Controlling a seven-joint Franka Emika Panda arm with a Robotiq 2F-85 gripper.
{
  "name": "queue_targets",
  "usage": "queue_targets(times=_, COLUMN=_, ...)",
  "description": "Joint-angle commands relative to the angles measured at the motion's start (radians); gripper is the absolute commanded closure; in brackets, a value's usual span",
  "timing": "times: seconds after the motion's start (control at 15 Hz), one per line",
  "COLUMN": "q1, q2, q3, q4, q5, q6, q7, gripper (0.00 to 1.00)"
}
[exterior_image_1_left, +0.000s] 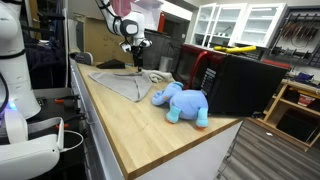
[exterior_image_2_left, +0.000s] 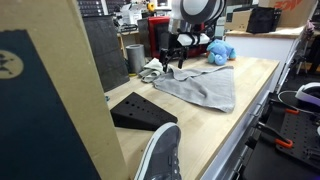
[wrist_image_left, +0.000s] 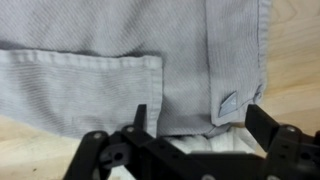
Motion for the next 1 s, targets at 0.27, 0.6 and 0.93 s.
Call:
queue_targets(times=0.27, q1=-0.012, q2=-0.040, q3=0.120, q4=-0.009, q5=0.242, q6=-0.015, q7=-0.175, gripper=0.00)
queue_targets(times=0.6, q1=0.015, q2=0.019, q3=0.130, q4=0.029, q5=0.249, q6=0.036, q7=-0.150, gripper=0.34)
queue_targets(times=0.93, q1=0.027, q2=0.055, q3=0.122, q4=0.043, q5=0.236, q6=0.130, q7=-0.125, gripper=0.73)
